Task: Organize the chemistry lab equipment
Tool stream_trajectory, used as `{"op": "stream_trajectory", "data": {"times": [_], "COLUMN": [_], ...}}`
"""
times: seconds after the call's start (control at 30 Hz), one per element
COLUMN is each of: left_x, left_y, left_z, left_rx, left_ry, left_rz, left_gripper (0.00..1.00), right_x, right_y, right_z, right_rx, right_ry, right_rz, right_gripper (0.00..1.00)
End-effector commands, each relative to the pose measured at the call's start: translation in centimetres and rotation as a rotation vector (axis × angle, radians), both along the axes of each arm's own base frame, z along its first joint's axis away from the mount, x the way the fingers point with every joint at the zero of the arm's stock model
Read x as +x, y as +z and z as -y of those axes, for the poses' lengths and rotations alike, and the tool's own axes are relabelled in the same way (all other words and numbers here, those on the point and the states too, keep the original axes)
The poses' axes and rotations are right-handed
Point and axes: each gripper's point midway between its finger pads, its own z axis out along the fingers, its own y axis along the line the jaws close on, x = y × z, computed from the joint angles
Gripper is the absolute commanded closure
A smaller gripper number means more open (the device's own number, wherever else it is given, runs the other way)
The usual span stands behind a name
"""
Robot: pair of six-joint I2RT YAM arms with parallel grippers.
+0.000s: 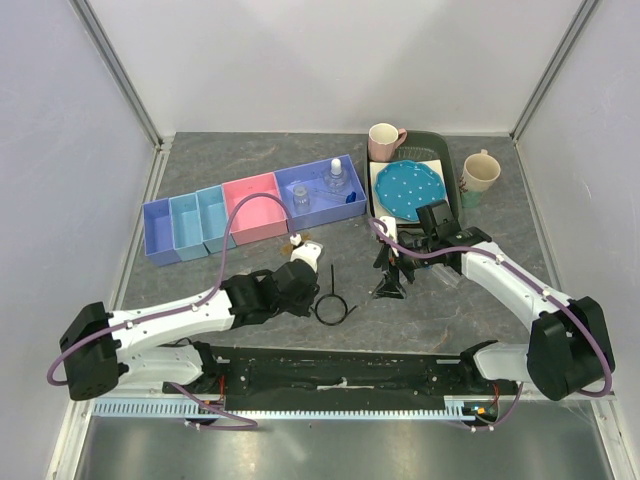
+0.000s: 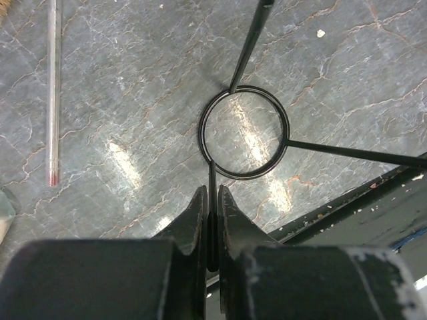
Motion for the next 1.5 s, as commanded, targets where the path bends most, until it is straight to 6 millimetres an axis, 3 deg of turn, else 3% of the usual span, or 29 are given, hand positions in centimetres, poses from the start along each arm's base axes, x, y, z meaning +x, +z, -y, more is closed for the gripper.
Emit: {"op": "stream_trajectory", "data": {"times": [0.0, 0.2, 0.37, 0.43, 0.47, 0.53, 0.57, 0.67, 0.93, 1.07, 1.1, 1.47], "left_x": [0.9, 1.3, 3.7, 5.8, 7.6, 9.1, 10.6, 13.5, 21.1, 23.7, 24.3, 27.3], "left_y": [2.1, 4.9, 8.9, 10.1, 11.7, 13.4, 15.1, 17.3, 16.6, 14.7, 13.3, 7.1], "left_z": [0.8, 0.4, -0.8, -2.6, -3.9, -5.3, -6.7, -10.2, -17.1, -17.8, -17.8, -18.0], "left_rx": [-0.038, -0.091, -0.163, -0.166, -0.19, -0.196, -0.208, -0.179, -0.115, -0.098, -0.077, -0.023], "left_ry": [0.023, 0.054, 0.126, 0.18, 0.235, 0.261, 0.316, 0.425, 0.709, 0.731, 0.731, 0.71], "left_rz": [0.044, 0.082, 0.108, 0.119, 0.149, 0.191, 0.23, 0.303, 0.345, 0.323, 0.295, 0.19], "left_gripper": [0.98, 0.98, 0.98, 0.98, 0.98, 0.98, 0.98, 0.98, 0.98, 0.98, 0.98, 0.98], "right_x": [-0.1, -0.1, 0.5, 0.7, 0.9, 0.9, 0.9, 0.7, 0.6, 0.8, 0.8, 1.1], "right_y": [0.1, 0.1, 0.4, 0.6, 0.7, 0.7, 0.6, 0.5, 0.6, 0.9, 0.9, 1.1], "right_z": [-0.3, -0.3, -0.1, 0.0, 0.0, 0.1, 0.2, 0.3, 0.6, 0.4, 0.4, 0.7], "right_rx": [0.019, 0.016, 0.012, 0.011, 0.01, 0.007, 0.007, 0.01, 0.017, 0.027, 0.027, 0.032], "right_ry": [0.012, 0.008, -0.006, -0.015, -0.019, -0.024, -0.024, -0.027, -0.041, -0.041, -0.041, -0.058], "right_rz": [0.009, 0.009, 0.023, 0.027, 0.029, 0.032, 0.031, 0.03, 0.031, 0.043, 0.04, 0.038], "right_gripper": [0.07, 0.07, 0.07, 0.06, 0.06, 0.06, 0.06, 0.06, 0.05, 0.05, 0.05, 0.05]}}
